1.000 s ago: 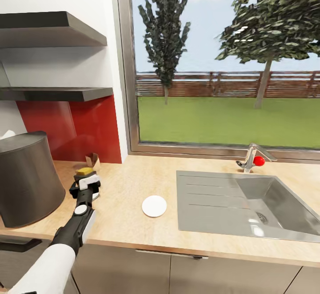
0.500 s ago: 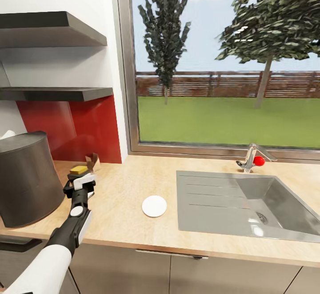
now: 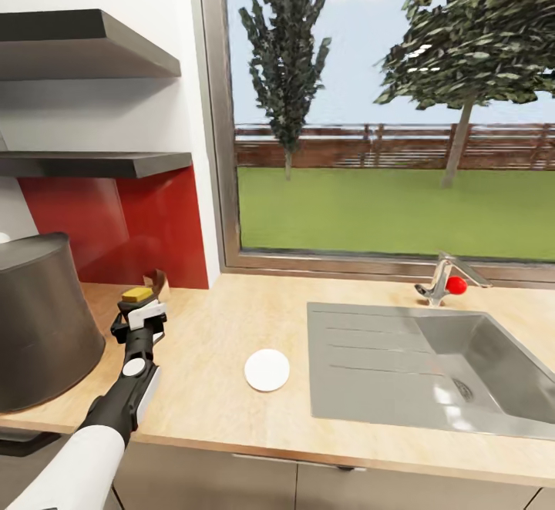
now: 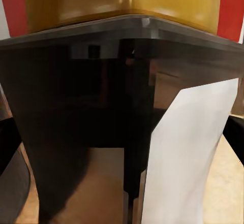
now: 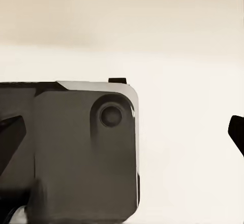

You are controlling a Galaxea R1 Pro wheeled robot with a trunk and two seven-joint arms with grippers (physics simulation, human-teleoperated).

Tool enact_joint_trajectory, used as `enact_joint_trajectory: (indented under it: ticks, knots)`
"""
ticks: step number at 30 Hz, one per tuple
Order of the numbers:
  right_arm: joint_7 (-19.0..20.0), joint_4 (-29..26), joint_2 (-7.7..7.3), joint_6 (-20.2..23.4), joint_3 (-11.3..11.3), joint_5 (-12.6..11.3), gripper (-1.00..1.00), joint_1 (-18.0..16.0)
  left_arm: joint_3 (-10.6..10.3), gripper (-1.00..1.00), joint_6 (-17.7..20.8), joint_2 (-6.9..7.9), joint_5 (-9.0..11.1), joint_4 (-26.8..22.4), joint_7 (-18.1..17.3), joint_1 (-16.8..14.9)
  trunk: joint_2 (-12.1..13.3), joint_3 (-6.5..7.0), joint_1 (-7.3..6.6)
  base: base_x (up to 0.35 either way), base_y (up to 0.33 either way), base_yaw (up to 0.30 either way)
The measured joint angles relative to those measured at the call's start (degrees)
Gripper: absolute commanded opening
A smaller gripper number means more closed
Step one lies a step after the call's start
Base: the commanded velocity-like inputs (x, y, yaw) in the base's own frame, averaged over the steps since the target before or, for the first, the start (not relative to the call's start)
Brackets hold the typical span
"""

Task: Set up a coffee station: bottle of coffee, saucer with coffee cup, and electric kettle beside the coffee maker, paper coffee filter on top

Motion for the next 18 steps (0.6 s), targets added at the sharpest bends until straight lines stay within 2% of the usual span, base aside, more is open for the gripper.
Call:
enact_joint_trajectory:
  ticks: [5, 11, 18]
  knots:
    - [0.00, 4.94, -0.33, 0.08, 0.12, 0.23, 1.00, 0.00, -0.06, -1.00, 0.03, 0.10, -0.01, 0.01, 0.04, -0.05, 0.01, 0.00, 0.02, 0.065, 0.000, 0.000]
    - [0.02, 6.21, -1.32, 0.19, 0.23, 0.30, 1.00, 0.21, -0.07, -1.00, 0.03, 0.27, 0.00, 0.01, 0.03, 0.01, 0.00, 0.00, 0.02, 0.009, 0.000, 0.000]
    - [0.10, 6.25, -1.11, 0.20, 0.17, 0.19, 1.00, 0.25, -0.10, -1.00, 0.08, 0.22, 0.00, 0.01, 0.05, 0.03, 0.01, -0.15, 0.02, 0.006, 0.000, 0.026]
